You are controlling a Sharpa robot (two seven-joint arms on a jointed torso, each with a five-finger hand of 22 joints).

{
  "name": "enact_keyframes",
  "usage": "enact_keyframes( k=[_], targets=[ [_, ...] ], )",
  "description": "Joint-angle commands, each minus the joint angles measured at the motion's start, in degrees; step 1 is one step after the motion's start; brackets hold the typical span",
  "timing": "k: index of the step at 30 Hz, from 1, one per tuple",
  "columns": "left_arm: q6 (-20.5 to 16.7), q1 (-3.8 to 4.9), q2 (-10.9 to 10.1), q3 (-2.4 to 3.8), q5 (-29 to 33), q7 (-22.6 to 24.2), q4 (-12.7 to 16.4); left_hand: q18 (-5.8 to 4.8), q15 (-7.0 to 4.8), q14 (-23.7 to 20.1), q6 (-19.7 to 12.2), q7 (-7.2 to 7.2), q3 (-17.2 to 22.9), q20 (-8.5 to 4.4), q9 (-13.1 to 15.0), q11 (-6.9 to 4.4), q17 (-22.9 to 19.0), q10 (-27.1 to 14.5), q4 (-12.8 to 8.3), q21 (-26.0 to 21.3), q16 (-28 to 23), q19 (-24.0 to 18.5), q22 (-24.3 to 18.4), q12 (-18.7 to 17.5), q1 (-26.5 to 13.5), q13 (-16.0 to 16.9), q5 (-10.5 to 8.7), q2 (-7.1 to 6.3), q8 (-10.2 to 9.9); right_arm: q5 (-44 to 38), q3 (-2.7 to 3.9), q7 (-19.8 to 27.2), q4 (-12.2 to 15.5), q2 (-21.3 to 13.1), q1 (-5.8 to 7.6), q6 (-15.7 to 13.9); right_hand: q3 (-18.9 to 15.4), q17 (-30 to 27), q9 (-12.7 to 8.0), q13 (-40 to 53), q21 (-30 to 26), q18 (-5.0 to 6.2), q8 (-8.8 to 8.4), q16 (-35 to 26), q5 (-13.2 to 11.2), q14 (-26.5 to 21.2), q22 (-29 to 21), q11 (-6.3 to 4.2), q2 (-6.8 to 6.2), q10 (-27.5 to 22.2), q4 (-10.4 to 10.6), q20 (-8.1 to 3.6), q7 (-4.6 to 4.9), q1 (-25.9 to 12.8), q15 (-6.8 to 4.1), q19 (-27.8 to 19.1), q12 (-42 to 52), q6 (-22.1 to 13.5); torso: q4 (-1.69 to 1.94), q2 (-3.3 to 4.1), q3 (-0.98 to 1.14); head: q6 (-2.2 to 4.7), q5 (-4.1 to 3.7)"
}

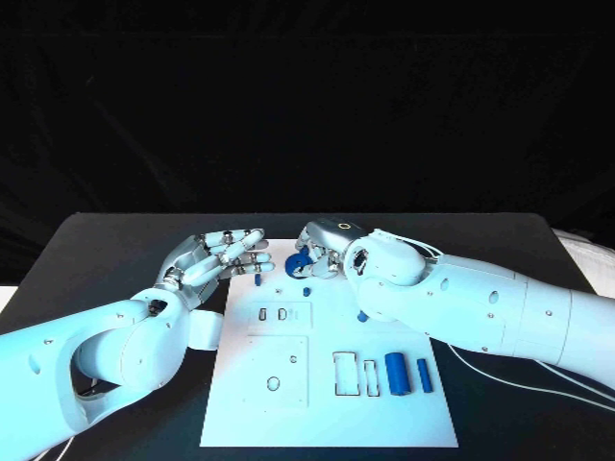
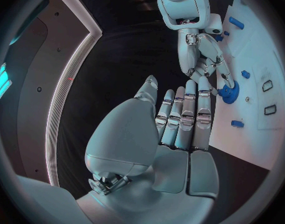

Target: Assemble the parts on the task board

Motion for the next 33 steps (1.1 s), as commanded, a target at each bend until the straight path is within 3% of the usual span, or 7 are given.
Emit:
enact_keyframes(
  k=[1,9,13,17,22,27,33],
  targets=[
    [1.1,0.07,0.1,0.05,0.0,0.2,0.1,1.07,0.17,0.4,0.0,0.11,0.1,0.08,-0.1,0.1,0.1,0.2,-0.3,-0.3,-0.2,0.3,-0.1,-0.4,0.2,-0.1,-0.33,0.55,-0.4,0.6,-0.02,0.4,0.6,-0.6,-0.1,-1.0,-0.4,7.5,0.1,0.3,-0.1,-0.93,0.3,-0.3,0.5,4.5,0.1,0.07,0.26,0.0,0.8,0.49,-0.21,-0.5,0.43,0.0,0.4,0.5,0.06,0.0,-0.01,-0.05,-0.09],
    [1.0,0.07,-0.2,0.05,0.0,0.2,-0.2,1.07,0.18,0.3,0.0,0.11,0.1,0.09,-0.1,0.11,0.1,0.1,-0.4,-0.3,-0.2,0.3,-0.1,-0.4,0.2,-0.1,-0.33,0.56,-0.4,5.2,0.65,2.4,6.2,-7.1,-0.29,-6.8,-0.6,7.7,0.4,1.9,0.3,-1.07,0.75,-0.2,2.4,4.6,0.9,-0.44,1.6,1.1,1.7,0.17,-0.8,-0.1,0.02,0.3,2.4,2.7,-0.28,-0.12,0.02,0.06,0.0],
    [1.1,0.07,-0.4,0.05,0.0,0.2,-0.2,1.07,0.18,0.3,0.0,0.12,0.1,0.09,-0.1,0.12,0.1,0.1,-0.4,-0.3,-0.3,0.3,-0.1,-0.5,0.2,-0.1,-0.33,0.57,-0.5,8.3,1.3,4.3,10.0,-12.6,-0.11,-7.9,-0.5,7.8,0.4,2.3,0.4,-1.1,0.76,-0.1,3.2,4.6,1.0,-0.61,1.79,1.4,1.3,0.01,-0.96,0.7,-0.14,0.4,2.8,3.3,-0.67,-0.35,0.02,0.04,0.04],
    [1.3,0.07,-0.5,0.05,0.0,0.3,-0.5,1.07,0.19,0.3,0.0,0.11,0.0,0.09,-0.1,0.12,0.1,0.1,-0.4,-0.4,-0.3,0.3,-0.1,-0.5,0.2,-0.1,-0.33,0.58,-0.5,13.4,1.55,9.6,12.3,-18.3,0.07,-7.6,0.1,8.2,0.3,3.1,0.6,-1.18,0.41,0.1,3.6,4.7,1.4,-0.66,1.81,1.8,-0.5,-0.12,-0.92,3.2,-0.22,0.5,3.8,3.5,-1.04,-0.62,0.04,-0.03,-0.03],
    [1.5,0.07,-0.6,0.05,0.0,0.4,-1.0,1.07,0.19,0.3,0.0,0.1,0.0,0.09,-0.1,0.12,0.1,0.1,-0.4,-0.4,-0.3,0.4,-0.1,-0.5,0.2,-0.1,-0.33,0.59,-0.5,18.7,1.6,17.0,11.9,-23.2,0.03,-6.2,0.1,9.0,0.1,3.4,0.7,-1.25,0.12,0.4,3.0,4.8,1.8,-0.51,1.19,1.8,-2.0,-0.05,-0.73,4.9,-0.11,0.6,4.0,3.1,-1.61,-0.83,0.23,0.06,-0.05],
    [1.7,0.07,-0.6,0.05,0.0,0.5,-1.3,1.07,0.19,0.3,0.0,0.1,0.0,0.09,-0.1,0.12,0.1,0.1,-0.4,-0.4,-0.3,0.4,-0.1,-0.5,0.2,-0.1,-0.33,0.59,-0.5,20.5,1.49,21.3,10.2,-26.1,-0.31,-4.2,-0.7,9.2,0.0,3.4,0.7,-1.26,0.05,0.6,2.3,4.9,1.8,-0.35,0.05,1.6,-2.8,0.08,-0.58,5.6,0.05,0.6,3.8,2.4,-1.73,-0.95,0.33,0.15,-0.47],
    [1.7,0.07,-0.6,0.04,0.0,0.5,-1.6,1.07,0.19,0.3,0.0,0.1,0.0,0.09,-0.1,0.12,0.1,0.1,-0.4,-0.4,-0.3,0.4,-0.1,-0.5,0.2,-0.1,-0.33,0.59,-0.5,20.8,1.36,23.1,7.4,-27.3,-1.41,-3.4,-1.1,9.2,0.0,3.2,0.7,-1.25,0.05,0.5,2.5,4.9,1.8,-0.31,-0.19,1.4,-3.1,0.13,-0.55,6.0,0.09,0.5,3.6,2.2,-1.84,-0.89,0.49,0.05,-0.45]
  ],
)
